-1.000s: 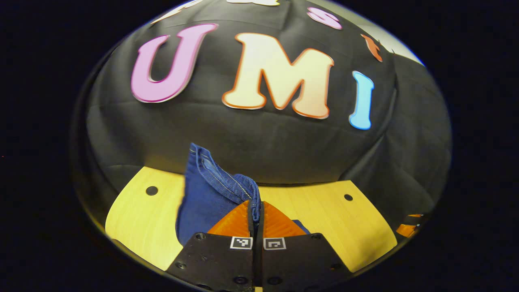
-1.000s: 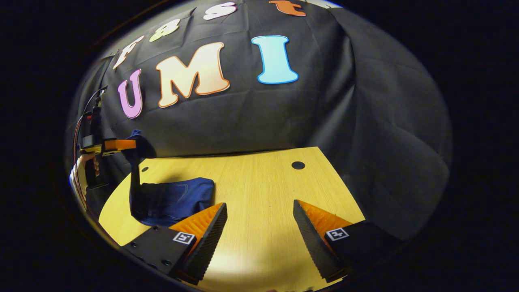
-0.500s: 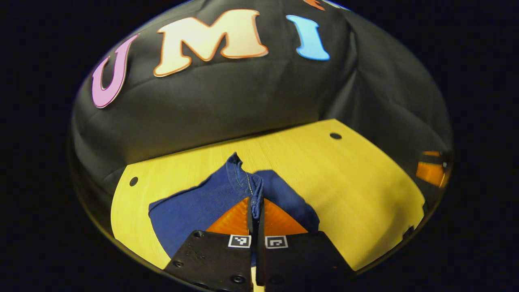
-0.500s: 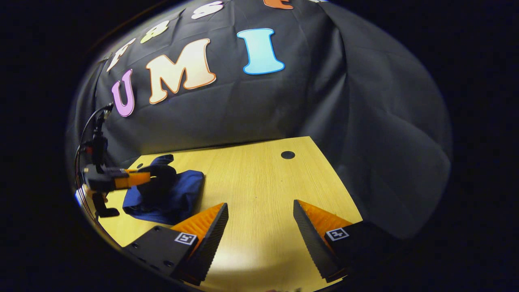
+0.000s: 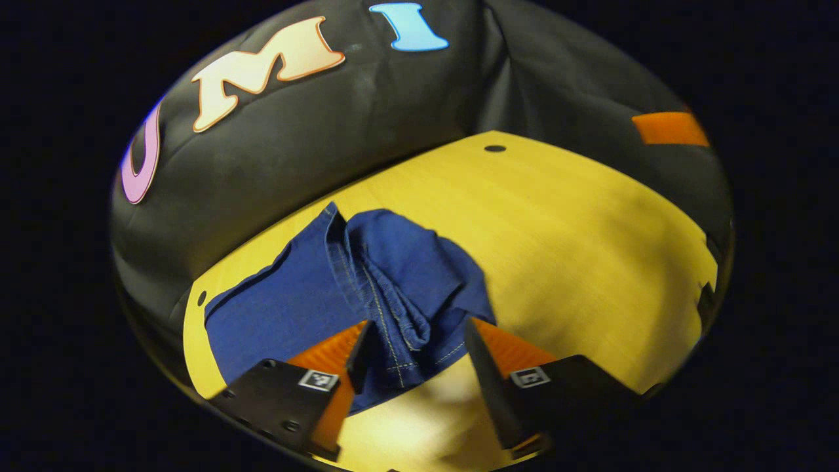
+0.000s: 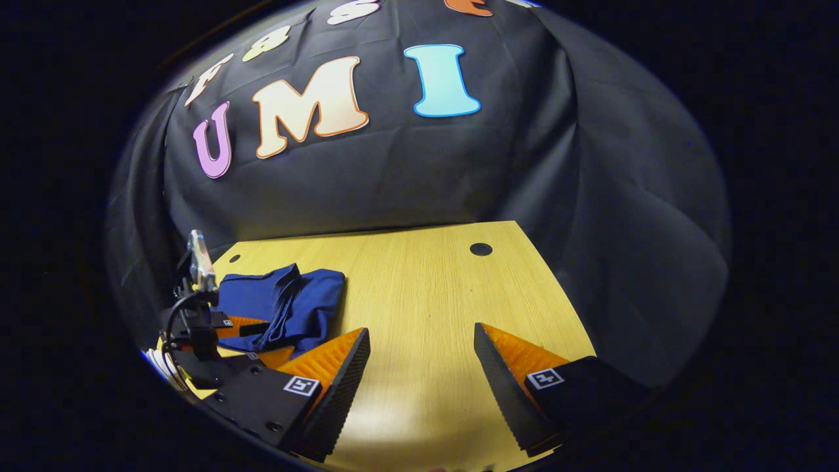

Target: Grasp the waist and the cuffs of the jeans and fold them to make the two legs overlap; first hold the waist and fold one-third of the jeans toward the cuffs, then hold the cuffs and fold the remaining one-third in the same direction to finish folding.

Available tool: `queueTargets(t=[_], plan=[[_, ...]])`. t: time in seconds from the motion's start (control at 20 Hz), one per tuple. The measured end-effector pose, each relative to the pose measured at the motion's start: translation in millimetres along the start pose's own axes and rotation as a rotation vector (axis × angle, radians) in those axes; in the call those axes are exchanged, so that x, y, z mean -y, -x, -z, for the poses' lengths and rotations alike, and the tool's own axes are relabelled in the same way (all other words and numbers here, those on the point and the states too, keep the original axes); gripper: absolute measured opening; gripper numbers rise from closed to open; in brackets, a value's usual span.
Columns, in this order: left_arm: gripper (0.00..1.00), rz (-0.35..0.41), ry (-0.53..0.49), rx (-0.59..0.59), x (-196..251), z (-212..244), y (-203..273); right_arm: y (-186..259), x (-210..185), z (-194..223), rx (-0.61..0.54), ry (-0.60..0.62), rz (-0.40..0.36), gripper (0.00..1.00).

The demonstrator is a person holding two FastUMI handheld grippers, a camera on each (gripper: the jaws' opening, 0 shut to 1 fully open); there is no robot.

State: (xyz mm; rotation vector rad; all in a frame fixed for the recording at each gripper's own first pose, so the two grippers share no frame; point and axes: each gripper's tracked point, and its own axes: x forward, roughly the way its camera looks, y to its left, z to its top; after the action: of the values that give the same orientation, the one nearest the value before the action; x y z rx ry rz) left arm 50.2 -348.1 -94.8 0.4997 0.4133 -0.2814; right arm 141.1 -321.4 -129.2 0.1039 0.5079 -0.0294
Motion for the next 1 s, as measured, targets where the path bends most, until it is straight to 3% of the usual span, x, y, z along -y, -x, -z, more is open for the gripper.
queueTargets(t=[0.05,0.1,0.15,0.2,0.35,0.45,0.65,0.75,0.8,1.0], plan=[[0.78,-0.006,0.017,0.037,-2,-8,11,4,-6,0,0.007,0.007,0.0,0.99],[0.94,-0.019,0.044,0.078,-8,-16,24,8,-13,-2,0.013,0.015,0.0,0.94],[0.94,-0.032,0.077,0.112,-16,-22,41,12,-22,-3,0.02,0.021,-0.004,0.98],[0.94,-0.045,0.116,0.14,-27,-24,57,16,-34,-5,0.035,0.025,-0.012,0.94],[0.94,-0.091,0.195,0.179,-68,-17,98,28,-76,-13,0.097,0.027,-0.039,0.98],[0.95,-0.125,0.218,0.19,-99,-4,124,39,-111,-18,0.146,0.014,-0.059,0.94],[0.95,-0.18,0.238,0.209,-155,23,167,56,-180,-23,0.208,-0.03,-0.117,0.99],[0.95,-0.176,0.289,0.224,-173,33,181,63,-200,-27,0.238,-0.025,-0.121,0.94],[0.94,-0.175,0.316,0.233,-182,36,184,67,-211,-28,0.247,-0.024,-0.127,0.99],[0.95,-0.197,0.36,0.229,-216,57,188,81,-238,-27,0.261,0.004,-0.121,0.98]])
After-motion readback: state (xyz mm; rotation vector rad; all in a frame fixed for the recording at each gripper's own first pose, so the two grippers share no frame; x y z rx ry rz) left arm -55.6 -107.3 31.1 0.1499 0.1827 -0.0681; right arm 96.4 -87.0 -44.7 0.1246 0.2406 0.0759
